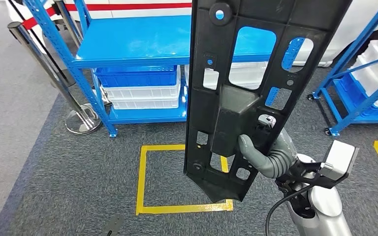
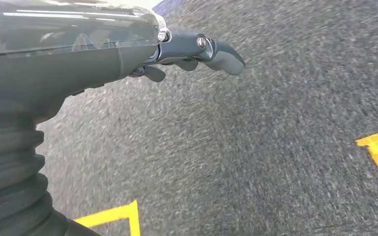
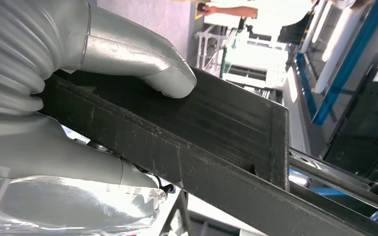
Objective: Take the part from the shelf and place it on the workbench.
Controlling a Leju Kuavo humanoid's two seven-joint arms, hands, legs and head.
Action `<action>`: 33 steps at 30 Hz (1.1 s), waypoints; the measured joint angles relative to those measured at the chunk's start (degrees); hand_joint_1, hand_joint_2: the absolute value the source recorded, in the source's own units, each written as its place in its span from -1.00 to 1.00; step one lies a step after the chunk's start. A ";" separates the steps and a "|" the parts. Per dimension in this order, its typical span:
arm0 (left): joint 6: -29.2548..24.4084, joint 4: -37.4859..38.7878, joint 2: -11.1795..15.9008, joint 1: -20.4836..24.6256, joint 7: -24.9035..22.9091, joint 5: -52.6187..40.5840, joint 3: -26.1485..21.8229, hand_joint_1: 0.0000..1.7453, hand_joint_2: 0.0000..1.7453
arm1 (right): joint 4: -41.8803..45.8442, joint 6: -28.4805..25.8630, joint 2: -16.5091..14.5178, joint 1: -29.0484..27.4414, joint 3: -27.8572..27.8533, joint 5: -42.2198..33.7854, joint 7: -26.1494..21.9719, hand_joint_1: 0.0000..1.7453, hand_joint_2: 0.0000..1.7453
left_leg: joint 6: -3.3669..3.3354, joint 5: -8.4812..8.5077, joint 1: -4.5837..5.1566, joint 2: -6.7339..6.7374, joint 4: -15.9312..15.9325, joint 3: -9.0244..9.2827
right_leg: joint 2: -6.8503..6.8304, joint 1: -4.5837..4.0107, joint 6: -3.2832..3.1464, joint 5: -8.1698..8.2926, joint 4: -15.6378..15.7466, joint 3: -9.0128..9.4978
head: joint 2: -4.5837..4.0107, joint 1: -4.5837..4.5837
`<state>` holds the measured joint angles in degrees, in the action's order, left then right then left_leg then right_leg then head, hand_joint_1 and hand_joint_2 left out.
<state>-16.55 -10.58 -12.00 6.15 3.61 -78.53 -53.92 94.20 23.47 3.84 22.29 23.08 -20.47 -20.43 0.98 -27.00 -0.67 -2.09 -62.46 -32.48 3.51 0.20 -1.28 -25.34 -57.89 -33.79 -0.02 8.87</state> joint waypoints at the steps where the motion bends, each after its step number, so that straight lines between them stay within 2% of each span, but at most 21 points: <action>1: 0.00 0.00 0.03 -0.01 -0.01 -0.07 0.04 -1.00 1.00 | 0.02 0.00 0.01 -0.01 -0.01 -0.04 0.01 1.00 1.00 | -0.21 -0.17 0.01 -0.85 2.79 1.72 | 0.42 0.04 0.30 0.22 -0.17 -0.30 | 0.00 -0.01; 2: 0.00 0.00 0.05 -0.01 -0.02 -0.11 0.09 -1.00 1.00 | 0.04 0.00 0.02 -0.05 -0.02 -0.08 0.01 1.00 1.00 | -0.37 -0.65 0.05 -1.20 4.32 2.58 | 0.85 0.11 0.65 0.49 -0.27 -0.61 | 0.00 0.00; 4: -0.02 0.00 0.03 -0.01 -0.08 -0.18 0.16 -1.00 1.00 | 0.07 0.02 0.15 -0.24 -0.09 -0.13 0.02 1.00 1.00 | -0.77 -0.65 -0.04 -0.09 5.20 2.63 | 1.62 0.22 1.43 0.96 -0.41 -1.15 | 0.00 0.00; 5: -0.04 0.00 0.02 0.03 -0.11 -0.19 0.19 -1.00 1.00 | 0.11 0.04 0.26 -0.33 -0.16 -0.15 0.02 1.00 1.00 | -1.13 -0.45 -0.18 0.55 5.58 2.59 | 1.23 0.15 1.77 0.64 -0.90 -1.57 | 0.00 -0.02; 7: -0.06 0.00 -0.03 0.02 -0.15 -0.21 0.21 -1.00 1.00 | 0.21 0.09 0.43 -0.44 -0.34 -0.20 0.03 1.00 1.00 | -1.89 0.15 -0.45 1.90 6.11 2.35 | -0.80 0.11 2.34 -2.06 -4.86 -3.55 | 0.00 -0.05; 9: -0.07 0.00 -0.02 -0.10 -0.16 -0.21 0.21 -1.00 1.00 | 0.25 0.11 0.46 -0.58 -0.46 -0.25 0.04 1.00 1.00 | -2.17 0.44 -0.35 3.23 6.12 1.91 | -2.55 0.34 2.89 -5.92 -12.28 -6.90 | 0.00 -0.06; 10: -0.07 0.00 -0.01 -0.16 -0.17 -0.21 0.21 -1.00 1.00 | 0.25 0.11 0.48 -0.70 -0.48 -0.27 0.04 1.00 1.00 | -2.15 0.52 -0.34 3.95 6.04 1.68 | -2.88 0.54 3.15 -6.97 -15.26 -8.11 | 0.00 -0.08; 11: -0.07 0.00 -0.01 -0.19 -0.17 -0.20 0.21 -1.00 1.00 | 0.25 0.10 0.49 -0.82 -0.51 -0.28 0.07 1.00 1.00 | -2.11 0.56 -0.34 4.66 5.94 1.50 | -3.10 0.76 3.36 -6.92 -16.27 -8.31 | 0.00 -0.07; 13: -0.07 0.00 -0.03 -0.16 -0.18 -0.21 0.21 -1.00 1.00 | 0.30 0.07 0.52 -0.96 -0.60 -0.30 0.12 1.00 1.00 | -1.94 0.54 -0.36 5.94 5.68 1.34 | -4.02 1.09 3.56 -4.17 -11.93 -5.40 | 0.00 -0.07; 15: -0.10 0.00 -0.05 -0.11 -0.19 -0.23 0.22 -1.00 1.00 | 0.53 0.04 0.53 -0.93 -0.73 -0.34 0.15 1.00 1.00 | -1.48 0.34 -0.17 6.94 5.29 1.29 | -6.93 0.82 3.23 -1.54 -4.31 -1.13 | 0.00 -0.07; 16: -0.15 0.00 -0.06 -0.12 -0.19 -0.23 0.23 -1.00 1.00 | 0.68 0.04 0.53 -0.93 -0.79 -0.37 0.15 1.00 1.00 | -1.14 0.26 0.02 7.40 5.13 1.25 | -8.11 0.54 2.87 -1.03 -1.95 0.03 | 0.00 -0.07; 17: -0.19 0.00 -0.06 -0.14 -0.20 -0.23 0.24 -1.00 1.00 | 0.79 0.03 0.54 -0.98 -0.90 -0.41 0.16 1.00 1.00 | -0.79 0.21 0.21 7.95 5.02 1.21 | -8.75 0.24 2.45 -0.99 -0.88 0.35 | 0.00 -0.06; 19: -0.27 0.00 -0.06 -0.15 -0.22 -0.23 0.24 -1.00 1.00 | 0.94 0.02 0.57 -1.24 -1.15 -0.47 0.18 1.00 1.00 | -0.09 0.11 0.35 9.11 4.97 1.14 | -7.62 0.09 1.53 -0.76 -0.68 -0.08 | 0.00 -0.04; 21: -0.33 0.00 -0.05 -0.12 -0.25 -0.24 0.24 -1.00 1.00 | 1.23 0.03 0.60 -1.41 -1.39 -0.49 0.19 1.00 1.00 | 0.48 -1.39 0.12 7.62 3.43 0.55 | -6.22 0.30 0.57 -0.26 -0.35 -0.35 | 0.00 -0.04; 24: -0.42 0.00 -0.03 -0.38 -0.32 -0.21 0.24 -1.00 1.00 | 1.61 0.11 0.52 -1.64 -1.46 -0.46 0.22 1.00 1.00 | 0.76 -7.10 -0.11 3.14 -6.82 -3.67 | -4.06 0.37 -0.38 0.22 -0.21 -0.69 | 0.00 -0.04; 26: -0.42 0.00 -0.03 -0.63 -0.35 -0.18 0.24 -1.00 1.00 | 1.67 0.15 0.51 -2.01 -1.47 -0.39 0.28 1.00 1.00 | 0.75 -8.38 -0.10 2.48 -11.86 -5.86 | -2.40 0.22 -0.54 0.34 -0.34 -0.87 | 0.00 -0.04; 27: -0.42 0.00 -0.03 -0.68 -0.34 -0.16 0.24 -1.00 1.00 | 1.72 0.16 0.51 -2.19 -1.49 -0.31 0.31 1.00 1.00 | 0.65 -7.35 -0.10 2.39 -11.25 -5.55 | -1.54 0.16 -0.55 0.37 -0.48 -0.92 | 0.00 -0.04; 28: -0.43 0.00 -0.03 -0.69 -0.34 -0.14 0.24 -1.00 1.00 | 1.83 0.18 0.51 -2.30 -1.51 -0.22 0.33 1.00 1.00 | 0.47 -5.38 -0.10 2.11 -8.37 -4.19 | -0.69 0.13 -0.52 0.37 -0.64 -0.94 | 0.00 -0.04; 30: -0.44 0.00 0.01 -0.66 -0.33 -0.07 0.24 -1.00 1.00 | 2.14 0.25 0.51 -2.38 -1.62 -0.09 0.35 1.00 1.00 | -0.03 -1.69 -0.16 0.15 -0.68 -0.71 | 0.85 0.10 -0.31 0.37 -1.03 -1.12 | 0.00 -0.04; 31: -0.45 0.00 0.03 -0.64 -0.32 -0.03 0.24 -1.00 1.00 | 2.28 0.29 0.50 -2.40 -1.69 -0.07 0.34 1.00 1.00 | -0.22 -0.88 -0.22 -0.83 2.17 0.54 | 1.50 0.10 -0.05 0.45 -1.22 -1.38 | 0.00 -0.04; 33: -0.50 0.00 0.07 -0.57 -0.29 0.02 0.23 -1.00 1.00 | 2.48 0.38 0.53 -2.54 -2.02 -0.03 0.29 1.00 1.00 | -0.46 -0.91 -0.17 -1.54 3.95 1.18 | 2.61 0.24 0.74 0.87 -1.33 -2.07 | 0.00 -0.05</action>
<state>-17.05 -10.58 -11.93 5.58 3.32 -78.51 -53.69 96.68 23.86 4.37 19.75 21.06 -20.50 -20.14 0.52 -27.91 -0.84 -3.64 -58.51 -31.30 6.12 0.44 -0.54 -24.47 -59.22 -35.85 -0.02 8.82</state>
